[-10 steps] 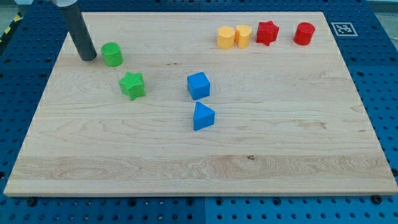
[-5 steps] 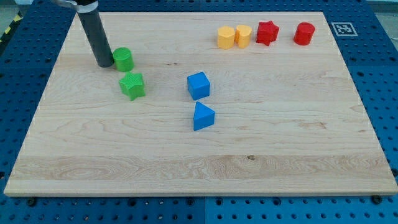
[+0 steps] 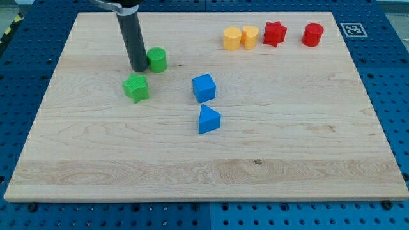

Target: Push the green circle top left to the blue cube

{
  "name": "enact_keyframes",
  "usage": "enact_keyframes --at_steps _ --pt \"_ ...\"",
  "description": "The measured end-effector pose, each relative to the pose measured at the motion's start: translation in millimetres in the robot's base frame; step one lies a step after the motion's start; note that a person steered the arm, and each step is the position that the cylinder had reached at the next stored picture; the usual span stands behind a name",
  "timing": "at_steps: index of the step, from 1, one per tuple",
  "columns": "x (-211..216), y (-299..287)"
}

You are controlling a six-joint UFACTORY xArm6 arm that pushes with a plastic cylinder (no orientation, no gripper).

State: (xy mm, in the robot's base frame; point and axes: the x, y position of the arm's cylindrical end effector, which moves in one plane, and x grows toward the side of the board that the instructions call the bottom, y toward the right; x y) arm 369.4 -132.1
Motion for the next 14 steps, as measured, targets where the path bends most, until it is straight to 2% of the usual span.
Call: enact_keyframes --at_steps 4,5,7,10,11,12,13,14 --pt "0.5 -2.6" --pt "-30.9 -2.6" --pt "-63.5 -0.5" --pt "-46.5 38.7" --pt "-82.1 34.7" --pt "-85.0 9.5" --pt "-66.5 -9.1" --pt "-58.3 -8.0"
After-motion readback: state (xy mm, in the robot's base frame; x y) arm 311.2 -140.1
